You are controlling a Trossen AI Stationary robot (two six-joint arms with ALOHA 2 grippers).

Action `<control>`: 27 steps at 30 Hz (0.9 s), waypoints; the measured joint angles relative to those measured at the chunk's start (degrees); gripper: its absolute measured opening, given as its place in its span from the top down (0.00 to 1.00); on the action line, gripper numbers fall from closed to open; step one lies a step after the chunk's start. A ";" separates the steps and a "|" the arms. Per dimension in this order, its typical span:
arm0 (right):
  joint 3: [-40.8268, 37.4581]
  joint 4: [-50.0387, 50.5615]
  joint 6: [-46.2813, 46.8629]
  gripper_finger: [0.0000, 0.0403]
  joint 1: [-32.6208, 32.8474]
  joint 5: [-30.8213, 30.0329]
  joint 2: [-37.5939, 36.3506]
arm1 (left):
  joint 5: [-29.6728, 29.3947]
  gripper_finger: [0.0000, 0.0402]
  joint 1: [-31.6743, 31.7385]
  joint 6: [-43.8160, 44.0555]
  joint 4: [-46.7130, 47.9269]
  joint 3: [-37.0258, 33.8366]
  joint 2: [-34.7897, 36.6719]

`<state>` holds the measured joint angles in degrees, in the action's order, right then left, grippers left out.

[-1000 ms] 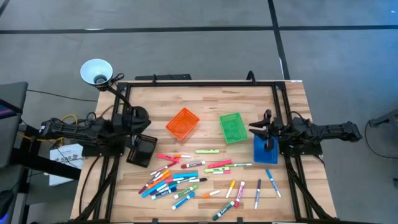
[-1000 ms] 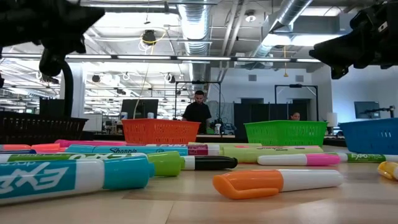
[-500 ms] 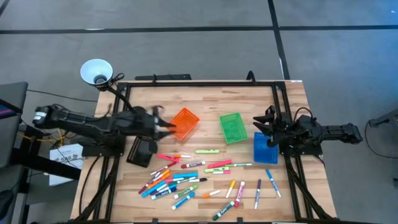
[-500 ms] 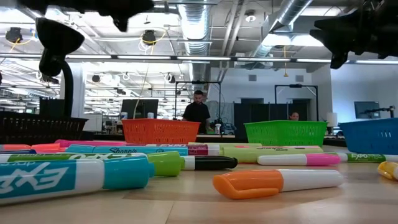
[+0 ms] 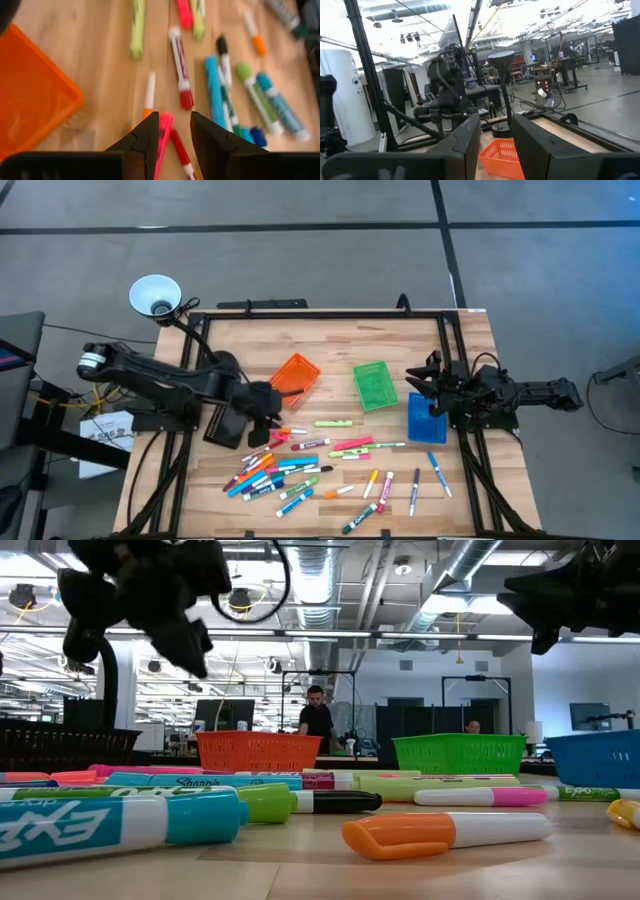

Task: Pick & Place Markers
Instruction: Put the left pink highlighter pen into the orange bin

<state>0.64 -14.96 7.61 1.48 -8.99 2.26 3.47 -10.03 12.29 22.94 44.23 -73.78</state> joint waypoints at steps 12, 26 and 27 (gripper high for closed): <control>0.00 -0.04 1.01 0.73 0.42 0.00 -0.02 | -0.19 0.73 -1.85 0.04 1.88 -0.04 -11.49; 0.00 1.60 1.05 0.73 0.39 0.00 -0.02 | 0.30 0.73 -3.62 0.66 2.30 -2.24 -13.88; 0.00 1.70 1.05 0.73 0.39 -0.02 -0.02 | 0.23 0.73 -3.84 0.68 2.15 -2.79 -14.23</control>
<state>0.64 -13.26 8.67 1.87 -9.01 2.24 3.70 -13.87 12.97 25.09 41.44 -88.01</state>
